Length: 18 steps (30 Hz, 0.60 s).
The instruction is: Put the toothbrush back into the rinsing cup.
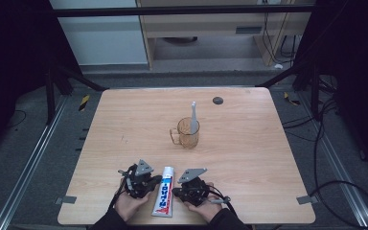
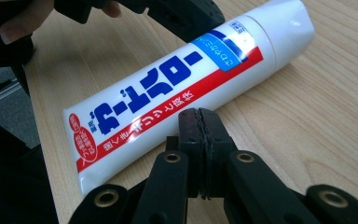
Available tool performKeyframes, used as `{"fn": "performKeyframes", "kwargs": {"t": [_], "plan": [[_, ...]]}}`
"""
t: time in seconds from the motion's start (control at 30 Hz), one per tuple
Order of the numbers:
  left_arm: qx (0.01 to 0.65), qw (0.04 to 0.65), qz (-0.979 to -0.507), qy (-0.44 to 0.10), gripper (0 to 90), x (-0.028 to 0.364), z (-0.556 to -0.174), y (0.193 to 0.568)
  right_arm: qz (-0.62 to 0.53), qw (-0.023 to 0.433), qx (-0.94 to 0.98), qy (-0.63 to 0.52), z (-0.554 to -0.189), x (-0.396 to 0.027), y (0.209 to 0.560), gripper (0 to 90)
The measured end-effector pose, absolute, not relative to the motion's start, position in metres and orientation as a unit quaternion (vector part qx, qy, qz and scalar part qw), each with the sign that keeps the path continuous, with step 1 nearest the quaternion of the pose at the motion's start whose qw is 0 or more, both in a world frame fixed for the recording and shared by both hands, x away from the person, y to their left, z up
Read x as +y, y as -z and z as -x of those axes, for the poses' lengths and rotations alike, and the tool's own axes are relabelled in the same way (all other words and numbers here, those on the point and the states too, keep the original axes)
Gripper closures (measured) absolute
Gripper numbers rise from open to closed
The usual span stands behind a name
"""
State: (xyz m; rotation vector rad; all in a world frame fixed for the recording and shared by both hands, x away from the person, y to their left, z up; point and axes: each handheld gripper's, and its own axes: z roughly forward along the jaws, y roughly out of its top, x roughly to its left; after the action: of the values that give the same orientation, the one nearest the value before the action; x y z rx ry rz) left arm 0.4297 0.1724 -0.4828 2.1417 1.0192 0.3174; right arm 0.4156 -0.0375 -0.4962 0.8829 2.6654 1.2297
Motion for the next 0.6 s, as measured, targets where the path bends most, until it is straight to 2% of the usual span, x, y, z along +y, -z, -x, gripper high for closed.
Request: {"fn": "performKeyframes", "kwargs": {"t": [0.6], "plan": [[0.390, 0.376, -0.832, -0.117, 89.6, 0.170, -0.441, 0.480, -0.287, 0.033, 0.866, -0.408, -0.416, -0.030, 0.498, 89.4]]}}
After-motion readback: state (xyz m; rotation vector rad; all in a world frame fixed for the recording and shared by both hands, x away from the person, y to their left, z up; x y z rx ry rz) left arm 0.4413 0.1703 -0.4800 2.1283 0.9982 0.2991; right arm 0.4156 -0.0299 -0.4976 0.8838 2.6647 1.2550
